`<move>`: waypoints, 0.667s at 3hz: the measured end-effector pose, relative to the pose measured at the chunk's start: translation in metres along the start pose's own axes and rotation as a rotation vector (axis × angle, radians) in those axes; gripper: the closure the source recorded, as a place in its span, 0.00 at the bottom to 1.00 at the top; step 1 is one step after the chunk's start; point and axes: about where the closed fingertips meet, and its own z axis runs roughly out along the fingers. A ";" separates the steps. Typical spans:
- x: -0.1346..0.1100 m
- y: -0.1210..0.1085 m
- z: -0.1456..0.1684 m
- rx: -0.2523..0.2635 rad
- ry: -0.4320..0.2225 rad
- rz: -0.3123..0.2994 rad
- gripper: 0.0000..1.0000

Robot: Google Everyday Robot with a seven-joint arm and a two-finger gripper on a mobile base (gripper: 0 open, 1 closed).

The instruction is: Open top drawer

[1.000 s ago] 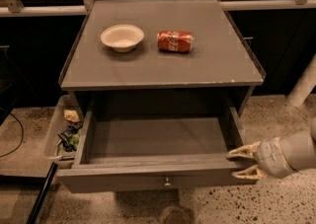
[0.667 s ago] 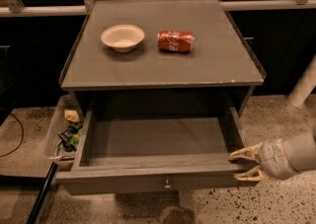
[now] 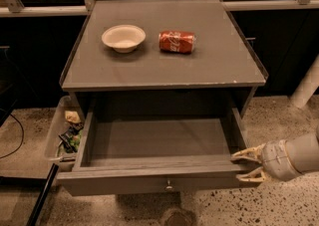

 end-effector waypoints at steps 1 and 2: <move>-0.001 -0.002 0.001 -0.007 -0.001 0.006 0.35; -0.016 -0.015 -0.012 0.005 0.020 -0.029 0.12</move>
Offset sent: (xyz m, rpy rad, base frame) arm 0.0163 0.0145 0.0570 -0.0625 -0.0715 0.0285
